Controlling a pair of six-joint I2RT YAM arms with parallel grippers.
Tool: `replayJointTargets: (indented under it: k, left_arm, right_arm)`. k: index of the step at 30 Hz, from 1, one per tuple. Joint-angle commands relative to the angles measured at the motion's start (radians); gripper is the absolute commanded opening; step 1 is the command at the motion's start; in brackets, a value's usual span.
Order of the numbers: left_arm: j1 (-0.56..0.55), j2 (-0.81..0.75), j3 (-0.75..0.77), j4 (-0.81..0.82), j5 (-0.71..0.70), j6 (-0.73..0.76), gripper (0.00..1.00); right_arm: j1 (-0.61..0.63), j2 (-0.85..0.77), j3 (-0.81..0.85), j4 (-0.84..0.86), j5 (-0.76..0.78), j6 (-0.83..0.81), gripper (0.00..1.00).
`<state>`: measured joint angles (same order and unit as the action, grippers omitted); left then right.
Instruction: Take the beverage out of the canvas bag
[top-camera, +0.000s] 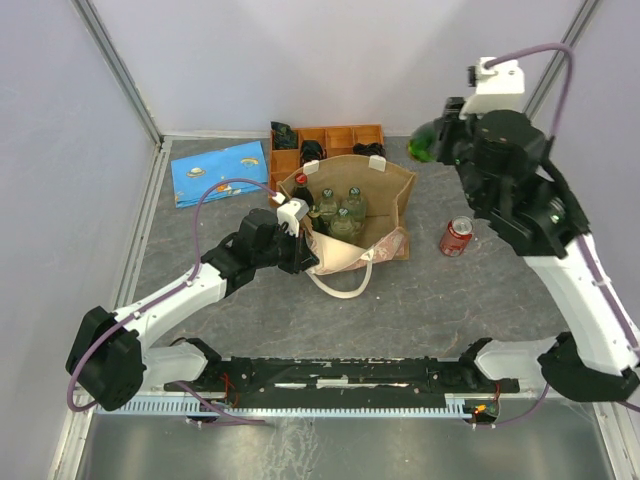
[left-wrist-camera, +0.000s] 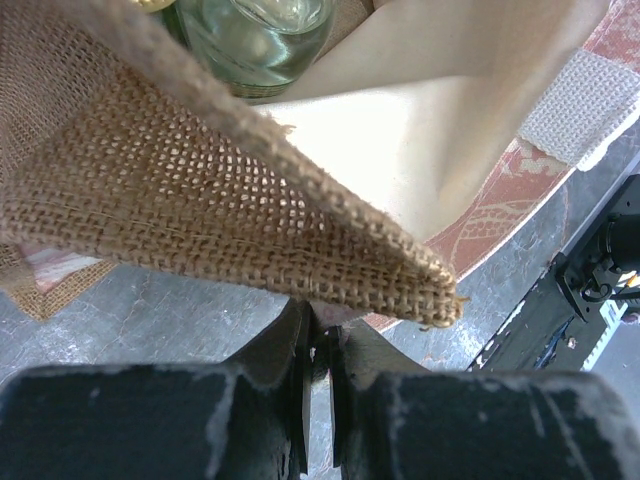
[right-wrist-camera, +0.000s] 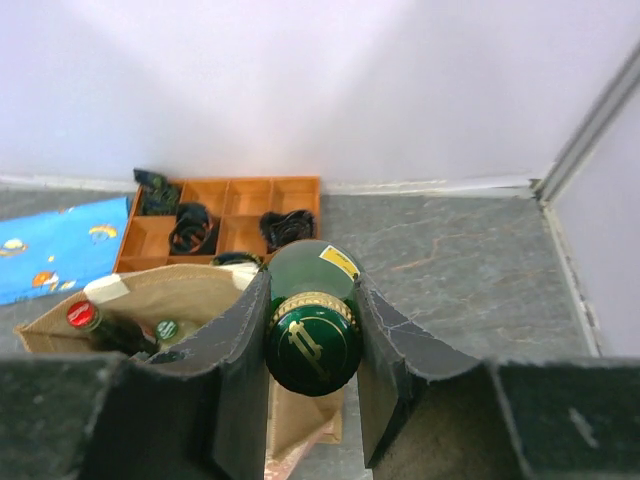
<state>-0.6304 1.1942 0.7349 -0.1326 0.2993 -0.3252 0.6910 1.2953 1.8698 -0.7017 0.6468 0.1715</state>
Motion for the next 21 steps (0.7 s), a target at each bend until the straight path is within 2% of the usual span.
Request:
replayJointTargets:
  k: [1,6,10,21]
  left_arm:
    - [-0.004,0.021,-0.013,-0.033,0.024,-0.025,0.03]
    - [-0.003,0.019,-0.015,-0.033,0.027,-0.025,0.03]
    - [-0.003,0.017,-0.015,-0.033,0.025,-0.025,0.03]
    - [-0.004,0.031,-0.001,-0.054,0.032,-0.014,0.03]
  right_arm:
    - [-0.001,-0.091,0.059,0.061,0.150,-0.029,0.00]
    - [0.000,-0.186,-0.026,-0.004,0.238,0.026,0.00]
    - [0.000,-0.271,-0.165,-0.086,0.277,0.118,0.00]
    - [-0.001,-0.393,-0.569,-0.195,0.215,0.344,0.00]
